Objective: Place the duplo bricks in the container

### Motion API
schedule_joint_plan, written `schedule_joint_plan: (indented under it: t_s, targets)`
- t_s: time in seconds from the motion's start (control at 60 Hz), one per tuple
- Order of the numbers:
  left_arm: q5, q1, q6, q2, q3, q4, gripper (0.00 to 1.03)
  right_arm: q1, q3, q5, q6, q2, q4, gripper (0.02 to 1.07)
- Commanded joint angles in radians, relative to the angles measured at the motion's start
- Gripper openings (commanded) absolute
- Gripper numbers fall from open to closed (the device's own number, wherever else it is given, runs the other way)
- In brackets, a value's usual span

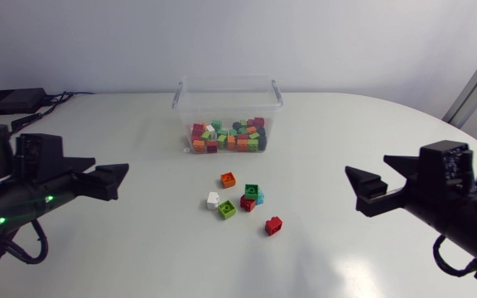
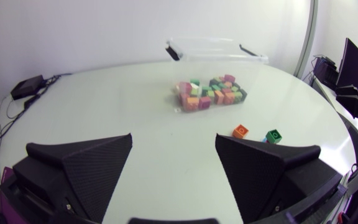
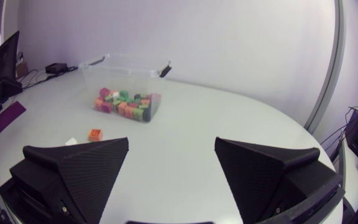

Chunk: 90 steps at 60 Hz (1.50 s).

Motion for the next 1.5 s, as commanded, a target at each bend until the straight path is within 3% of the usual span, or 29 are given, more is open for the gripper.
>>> schedule_joint_plan:
  t_s: [0.0,0.133,0.283,0.417,0.567,0.817,1.033,1.2,1.483]
  targets:
    - [0.032,-0.017,-0.003,0.132,0.070,-0.012,0.91,0.014,0.046,-0.014,-0.003,0.093,-0.038,1.02]
    - [0.034,-0.089,0.051,0.284,0.153,-0.040,0.91,0.021,0.078,-0.031,0.004,0.171,-0.085,1.02]
    - [0.035,-0.161,0.153,0.396,0.227,-0.076,0.91,0.071,0.162,-0.026,-0.006,0.281,-0.228,1.02]
    - [0.064,-0.195,0.394,0.540,0.354,-0.179,0.92,0.113,0.210,-0.043,-0.019,0.402,-0.269,1.02]
    - [0.060,-0.224,0.489,0.612,0.412,-0.185,0.94,0.141,0.247,-0.077,-0.052,0.464,-0.283,1.02]
    - [0.121,-0.284,0.770,0.780,0.524,-0.322,0.95,0.170,0.373,-0.066,-0.184,0.631,-0.441,1.02]
    - [0.146,-0.303,0.931,0.899,0.633,-0.429,0.95,0.182,0.342,-0.101,-0.269,0.626,-0.393,1.02]
    - [0.222,-0.296,1.068,0.968,0.699,-0.489,0.95,0.182,0.337,-0.147,-0.285,0.668,-0.393,1.02]
    - [0.255,-0.302,1.161,1.086,0.794,-0.523,0.91,0.239,0.330,-0.147,-0.292,0.691,-0.369,1.02]
